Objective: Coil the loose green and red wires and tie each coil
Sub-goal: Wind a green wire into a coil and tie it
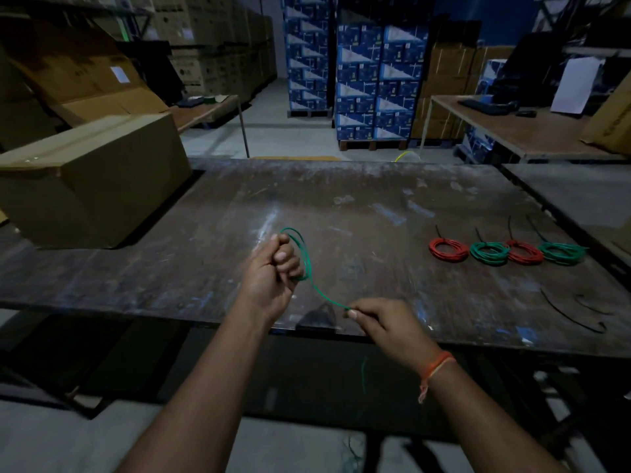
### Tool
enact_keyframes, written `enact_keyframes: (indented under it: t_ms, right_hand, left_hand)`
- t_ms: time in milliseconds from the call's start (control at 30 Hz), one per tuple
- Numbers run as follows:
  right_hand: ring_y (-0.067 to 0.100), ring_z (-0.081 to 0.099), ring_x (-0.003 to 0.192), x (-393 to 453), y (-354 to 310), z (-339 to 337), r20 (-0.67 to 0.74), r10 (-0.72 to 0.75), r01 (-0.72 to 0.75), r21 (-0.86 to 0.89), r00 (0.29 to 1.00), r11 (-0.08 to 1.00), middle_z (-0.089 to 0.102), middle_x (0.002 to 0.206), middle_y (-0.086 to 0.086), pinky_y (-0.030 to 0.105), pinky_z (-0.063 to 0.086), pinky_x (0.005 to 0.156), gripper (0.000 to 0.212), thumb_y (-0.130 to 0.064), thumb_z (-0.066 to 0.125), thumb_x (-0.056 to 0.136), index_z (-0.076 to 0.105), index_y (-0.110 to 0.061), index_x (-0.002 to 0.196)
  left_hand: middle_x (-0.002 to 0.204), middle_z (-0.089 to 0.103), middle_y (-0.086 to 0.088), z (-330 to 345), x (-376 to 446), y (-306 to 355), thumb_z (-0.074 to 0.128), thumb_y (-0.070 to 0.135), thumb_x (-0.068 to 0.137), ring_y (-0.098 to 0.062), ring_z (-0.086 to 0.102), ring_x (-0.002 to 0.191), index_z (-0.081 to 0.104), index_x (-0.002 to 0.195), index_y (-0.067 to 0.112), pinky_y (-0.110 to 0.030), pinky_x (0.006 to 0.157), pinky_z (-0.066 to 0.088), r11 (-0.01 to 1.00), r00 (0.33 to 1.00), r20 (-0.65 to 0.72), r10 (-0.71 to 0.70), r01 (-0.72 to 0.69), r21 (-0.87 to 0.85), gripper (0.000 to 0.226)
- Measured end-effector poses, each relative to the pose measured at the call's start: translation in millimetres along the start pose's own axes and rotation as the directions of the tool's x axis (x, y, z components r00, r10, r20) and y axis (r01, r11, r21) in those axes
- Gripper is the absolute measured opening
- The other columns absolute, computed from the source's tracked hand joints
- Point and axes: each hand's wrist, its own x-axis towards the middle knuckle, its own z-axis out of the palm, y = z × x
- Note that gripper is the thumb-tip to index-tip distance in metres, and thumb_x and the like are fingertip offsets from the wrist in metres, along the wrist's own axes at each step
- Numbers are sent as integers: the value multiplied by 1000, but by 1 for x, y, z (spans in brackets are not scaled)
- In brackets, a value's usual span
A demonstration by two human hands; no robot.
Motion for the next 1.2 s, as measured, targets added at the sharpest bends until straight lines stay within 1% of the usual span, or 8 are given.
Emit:
enact_keyframes:
  t_ms: [100, 233, 367, 433, 533, 667, 933, 1200]
  right_hand:
    - [10, 44, 64, 9, -30, -7, -8, -178, 177, -69, 984, 982, 45, 65, -8, 24, 32, 59, 28, -29, 52, 100, 50, -21, 73]
    - [17, 53, 66, 17, -51, -17, -161, -265, 232, -196, 951, 953, 55, 71, 0, 30, 35, 59, 32, -36, 50, 98, 63, -12, 81]
    - [6, 49, 60, 24, -66, -34, -207, -200, 182, -103, 958, 978, 53, 64, -11, 15, 34, 57, 9, -22, 71, 91, 66, -16, 95]
    - [8, 56, 61, 27, -72, -45, -137, -132, 140, 52, 982, 989, 58, 65, -7, 15, 40, 58, 17, -12, 72, 88, 63, -17, 100]
    - [15, 63, 70, 34, -73, -65, -43, -76, 83, 183, 996, 980, 65, 75, 0, 26, 50, 64, 21, -6, 69, 88, 61, -18, 102]
    - [13, 65, 79, 42, -60, -70, -151, -29, 61, 210, 988, 976, 67, 82, -3, 25, 53, 72, 18, -9, 74, 88, 67, -22, 99]
    - [11, 62, 84, 43, -38, -28, -168, 54, -2, 299, 984, 954, 64, 91, 0, 38, 54, 74, 23, -32, 55, 101, 74, -20, 102]
    - [4, 50, 69, 37, -39, -8, -209, 35, 35, 321, 977, 947, 49, 82, -7, 24, 40, 66, 22, -33, 50, 104, 64, -27, 87]
  left_hand:
    - [59, 52, 1, 0, -1, -11, 37, 19, 108, -8, 46, 49, 52, 89, 11, -18, 48, 38, 949, 997, -6, 75, -69, 309, 25]
    - [65, 65, -12, 0, -9, -19, 36, 21, 109, -19, 59, 51, 52, 92, 6, -24, 51, 48, 784, 994, 94, 54, -101, 612, 27]
    - [58, 48, -6, -1, -14, -26, 39, 16, 108, -12, 44, 44, 54, 91, 5, -20, 42, 33, 673, 987, 159, 22, -132, 728, 26]
    - [57, 38, -2, -3, -14, -27, 43, 19, 105, -7, 35, 44, 55, 85, 9, -18, 42, 25, 652, 985, 170, -21, -116, 749, 25]
    - [55, 38, 1, -4, -16, -22, 44, 20, 103, -6, 27, 43, 56, 79, 11, -17, 41, 21, 664, 977, 195, -85, -90, 743, 29]
    - [53, 35, -3, -2, -21, -17, 44, 31, 101, -10, 23, 44, 61, 76, 11, -18, 44, 17, 680, 966, 227, -125, -84, 728, 36]
    - [53, 24, 7, 3, -26, -15, 44, 27, 102, -9, 15, 47, 51, 74, 16, -21, 45, 15, 871, 930, 290, -224, 57, 489, 30]
    - [50, 25, 14, 0, -27, -18, 41, 30, 100, -4, 15, 42, 52, 76, 19, -18, 42, 17, 952, 872, 382, -307, 273, 141, 29]
